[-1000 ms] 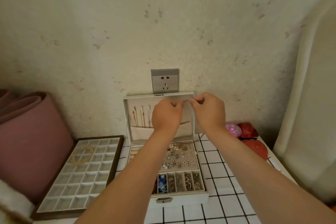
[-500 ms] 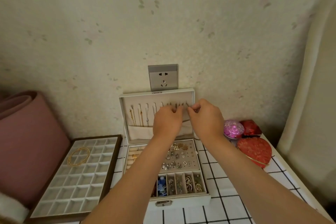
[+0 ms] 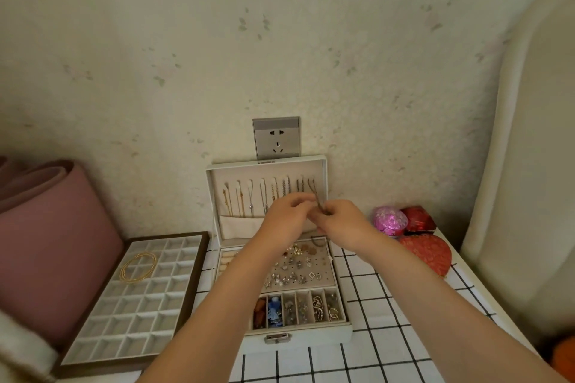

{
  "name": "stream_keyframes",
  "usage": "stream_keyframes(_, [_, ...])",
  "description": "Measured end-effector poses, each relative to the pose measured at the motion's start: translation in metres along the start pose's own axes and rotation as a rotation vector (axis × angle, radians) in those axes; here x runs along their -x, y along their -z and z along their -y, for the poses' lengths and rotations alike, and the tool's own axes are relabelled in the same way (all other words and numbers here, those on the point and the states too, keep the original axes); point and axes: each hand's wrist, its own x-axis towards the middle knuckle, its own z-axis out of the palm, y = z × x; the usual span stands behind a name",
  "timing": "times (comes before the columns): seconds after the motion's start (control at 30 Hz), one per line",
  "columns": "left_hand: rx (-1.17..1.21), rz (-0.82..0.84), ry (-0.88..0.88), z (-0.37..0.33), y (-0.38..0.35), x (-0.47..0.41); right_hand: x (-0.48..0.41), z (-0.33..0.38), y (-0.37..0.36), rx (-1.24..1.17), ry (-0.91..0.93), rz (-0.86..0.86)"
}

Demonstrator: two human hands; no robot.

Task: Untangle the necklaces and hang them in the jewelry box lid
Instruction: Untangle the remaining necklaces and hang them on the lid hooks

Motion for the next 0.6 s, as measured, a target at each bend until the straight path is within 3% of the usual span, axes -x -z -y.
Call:
stream_keyframes(0.07, [0.015,-0.008,0.036,0.006,-0.004,0.002,-0.003,0.002,0.009,0.13,0.01,-0.02])
stream_keyframes(0.23, [0.031,0.244,-0.015,0.012,-0.02,0.008,-0.001,0.007,0.028,0.332,0.083,-0.073])
stream_keyframes(0.6, [-0.05,0.228,-0.077,0.015,-0.021,0.006,-0.002,-0.001,0.032,0.077,0.135,-0.011])
